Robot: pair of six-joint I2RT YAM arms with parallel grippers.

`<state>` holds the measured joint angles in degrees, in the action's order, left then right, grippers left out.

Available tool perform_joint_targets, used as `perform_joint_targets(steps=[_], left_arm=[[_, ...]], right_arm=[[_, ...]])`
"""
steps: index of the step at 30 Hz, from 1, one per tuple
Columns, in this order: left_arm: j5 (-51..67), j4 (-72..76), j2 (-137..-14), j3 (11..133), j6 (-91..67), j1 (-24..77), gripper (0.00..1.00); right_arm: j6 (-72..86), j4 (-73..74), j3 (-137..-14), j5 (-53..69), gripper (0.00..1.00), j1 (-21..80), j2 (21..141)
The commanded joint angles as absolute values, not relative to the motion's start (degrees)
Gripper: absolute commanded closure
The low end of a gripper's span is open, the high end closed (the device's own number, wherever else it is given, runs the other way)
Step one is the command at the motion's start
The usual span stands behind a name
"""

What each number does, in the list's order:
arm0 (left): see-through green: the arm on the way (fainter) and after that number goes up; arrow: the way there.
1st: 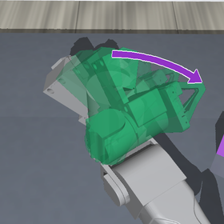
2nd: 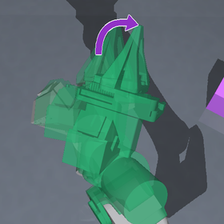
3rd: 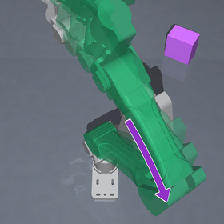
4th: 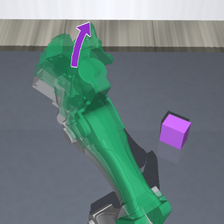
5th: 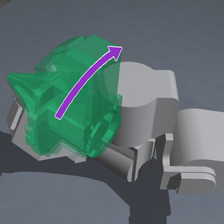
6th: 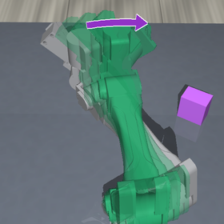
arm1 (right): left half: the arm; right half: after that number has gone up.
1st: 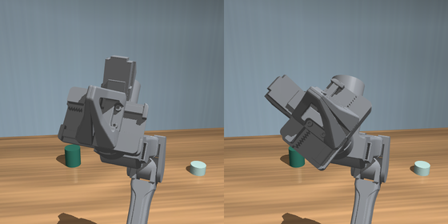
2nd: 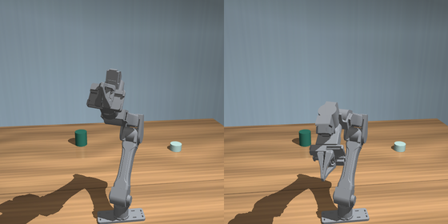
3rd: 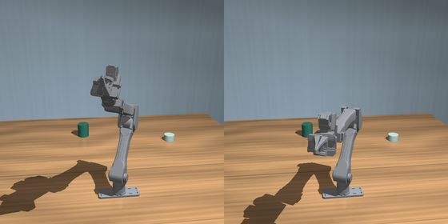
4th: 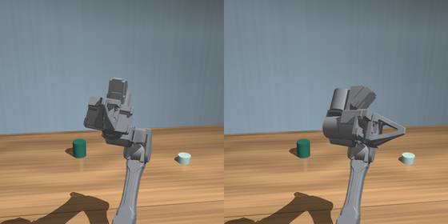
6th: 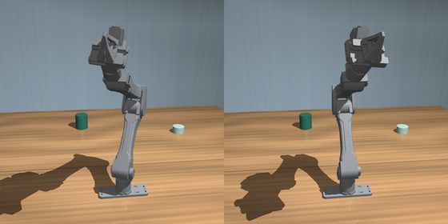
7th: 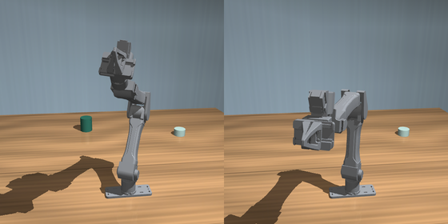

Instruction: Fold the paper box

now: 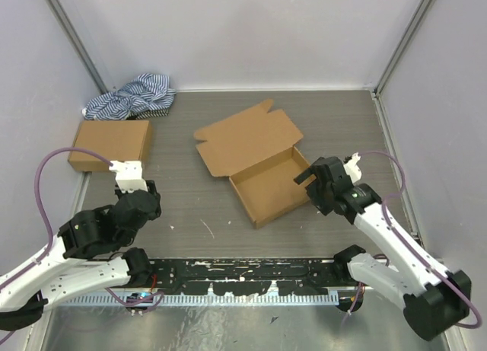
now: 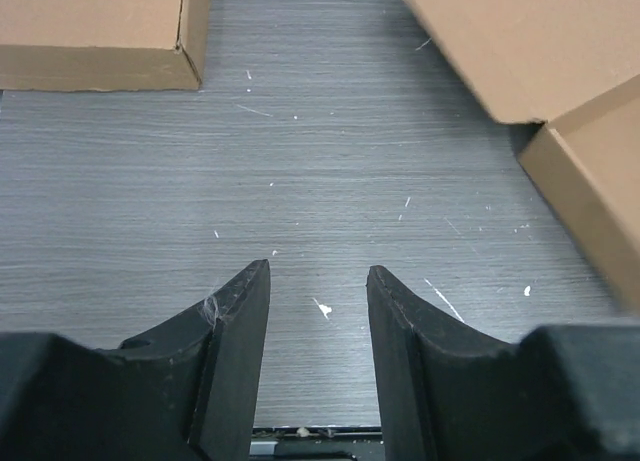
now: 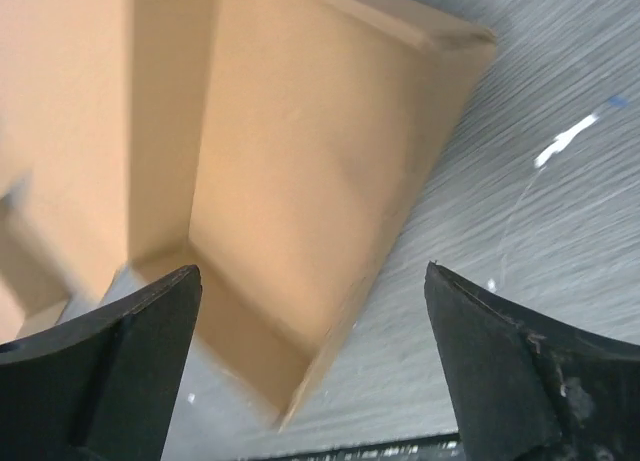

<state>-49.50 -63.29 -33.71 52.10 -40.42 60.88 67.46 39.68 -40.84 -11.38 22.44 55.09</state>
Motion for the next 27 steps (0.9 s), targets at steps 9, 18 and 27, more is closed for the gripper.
perform_joint_targets(steps=[9, 18, 27], left_arm=[[-50.8, -60.1, -36.0, 51.8, -38.6, 60.6, 0.49], [-48.9, -59.9, -36.3, 51.2, -38.8, 60.6, 0.49], [-43.4, -48.5, -46.9, 51.9, -40.1, 60.6, 0.48]], right_arm=[[44.2, 40.9, -56.7, -21.3, 0.07, 27.4, 47.6], [24.6, 42.6, -71.4, -18.7, 0.97, 23.5, 76.8], [18.5, 34.1, -65.8, -14.0, 0.38, 18.2, 84.6]])
